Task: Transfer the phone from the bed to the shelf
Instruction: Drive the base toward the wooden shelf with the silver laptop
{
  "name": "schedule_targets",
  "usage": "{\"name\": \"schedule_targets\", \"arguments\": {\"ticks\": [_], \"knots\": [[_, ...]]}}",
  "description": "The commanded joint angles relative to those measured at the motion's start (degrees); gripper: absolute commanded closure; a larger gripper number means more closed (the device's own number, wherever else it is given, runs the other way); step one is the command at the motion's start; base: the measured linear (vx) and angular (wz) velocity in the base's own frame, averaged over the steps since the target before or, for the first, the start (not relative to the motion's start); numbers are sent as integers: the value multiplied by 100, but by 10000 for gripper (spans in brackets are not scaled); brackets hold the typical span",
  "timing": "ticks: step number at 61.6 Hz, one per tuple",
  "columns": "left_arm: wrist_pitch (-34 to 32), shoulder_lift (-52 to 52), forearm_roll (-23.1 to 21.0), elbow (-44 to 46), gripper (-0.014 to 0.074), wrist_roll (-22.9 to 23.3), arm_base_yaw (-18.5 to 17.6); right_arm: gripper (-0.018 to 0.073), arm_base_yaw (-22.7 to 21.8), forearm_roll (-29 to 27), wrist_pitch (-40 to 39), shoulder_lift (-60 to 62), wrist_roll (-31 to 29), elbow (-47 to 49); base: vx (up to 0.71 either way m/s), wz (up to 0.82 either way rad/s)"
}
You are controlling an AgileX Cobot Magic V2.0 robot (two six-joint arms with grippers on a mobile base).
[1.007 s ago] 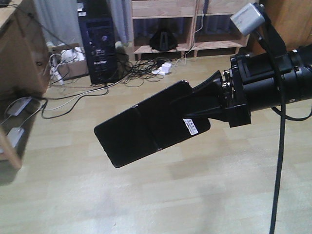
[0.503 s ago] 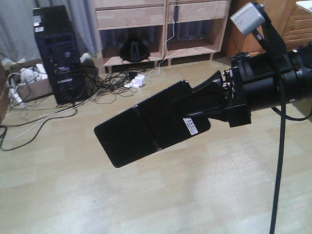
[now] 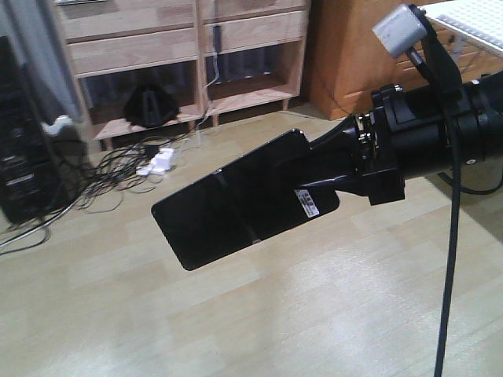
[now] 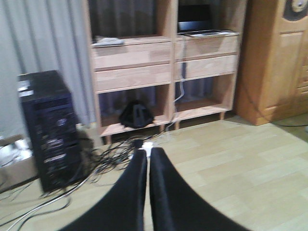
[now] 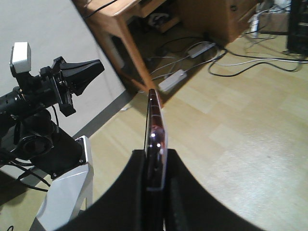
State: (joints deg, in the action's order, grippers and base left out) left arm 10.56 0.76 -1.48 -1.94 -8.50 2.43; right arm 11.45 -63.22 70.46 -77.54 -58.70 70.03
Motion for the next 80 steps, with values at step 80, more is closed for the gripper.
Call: {"name": "schedule_targets", "arguments": {"ticks": [80], "knots": [[-415,77,-52,122,595,33,-20,561,8,-473,313,203,-4,140,39,-33]]}}
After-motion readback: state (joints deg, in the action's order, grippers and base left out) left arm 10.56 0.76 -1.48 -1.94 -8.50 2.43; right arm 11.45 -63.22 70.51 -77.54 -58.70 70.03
